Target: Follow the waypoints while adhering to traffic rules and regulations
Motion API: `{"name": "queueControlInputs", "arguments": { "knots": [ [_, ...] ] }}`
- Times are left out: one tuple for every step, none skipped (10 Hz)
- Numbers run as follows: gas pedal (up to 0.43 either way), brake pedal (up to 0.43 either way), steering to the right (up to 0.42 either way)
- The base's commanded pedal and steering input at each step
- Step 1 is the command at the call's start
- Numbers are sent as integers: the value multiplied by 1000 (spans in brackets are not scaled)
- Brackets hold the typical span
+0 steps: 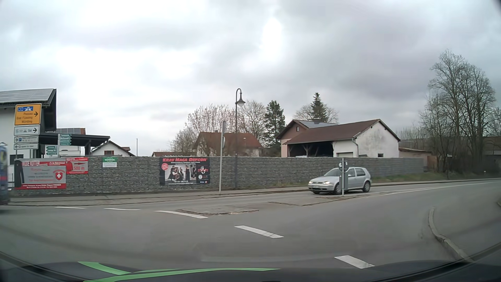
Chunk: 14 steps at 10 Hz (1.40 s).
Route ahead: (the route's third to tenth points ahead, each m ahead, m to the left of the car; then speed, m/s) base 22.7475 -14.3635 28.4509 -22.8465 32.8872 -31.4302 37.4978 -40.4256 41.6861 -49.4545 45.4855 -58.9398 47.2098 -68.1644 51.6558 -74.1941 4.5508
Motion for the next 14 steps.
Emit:
{"name": "queueControlInputs", "arguments": {
  "knots": [
    [39, 0, 255],
    [47, 0, 255],
    [47, 0, 255],
    [47, 0, 255],
    [47, 0, 255],
    [47, 0, 255],
    [47, 0, 255],
    [47, 0, 255],
    [59, 0, 255],
    [59, 0, 255],
    [59, 0, 255],
    [59, 0, 255],
    [59, 0, 255],
    [67, 0, 255]
  ]
}}
